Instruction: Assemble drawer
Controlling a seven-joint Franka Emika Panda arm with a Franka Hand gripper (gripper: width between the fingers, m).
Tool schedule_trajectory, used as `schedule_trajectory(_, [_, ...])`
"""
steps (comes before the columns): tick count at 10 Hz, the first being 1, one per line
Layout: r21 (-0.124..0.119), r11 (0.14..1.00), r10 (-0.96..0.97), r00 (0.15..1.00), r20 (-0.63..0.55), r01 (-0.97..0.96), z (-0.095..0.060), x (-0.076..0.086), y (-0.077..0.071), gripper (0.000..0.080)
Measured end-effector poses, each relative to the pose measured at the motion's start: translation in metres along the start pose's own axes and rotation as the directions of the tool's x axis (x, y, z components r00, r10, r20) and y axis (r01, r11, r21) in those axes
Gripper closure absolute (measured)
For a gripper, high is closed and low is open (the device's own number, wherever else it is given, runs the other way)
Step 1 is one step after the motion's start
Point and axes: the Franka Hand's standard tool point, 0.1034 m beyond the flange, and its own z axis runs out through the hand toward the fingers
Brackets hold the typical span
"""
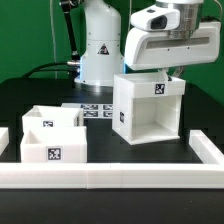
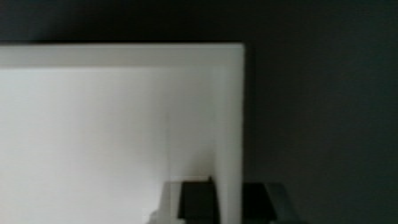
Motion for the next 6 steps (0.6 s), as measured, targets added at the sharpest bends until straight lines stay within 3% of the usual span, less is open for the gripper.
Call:
schedule_trajectory(4, [0.001,1.0,0.003,1.0,0.001,-0.003,-0.001,0.001,0.002,0.0762])
schedule_trajectory(6, [0.008,0.999,0.04,0.999,0.015,-0.04,-0.007,0.019,0.019,0.0762])
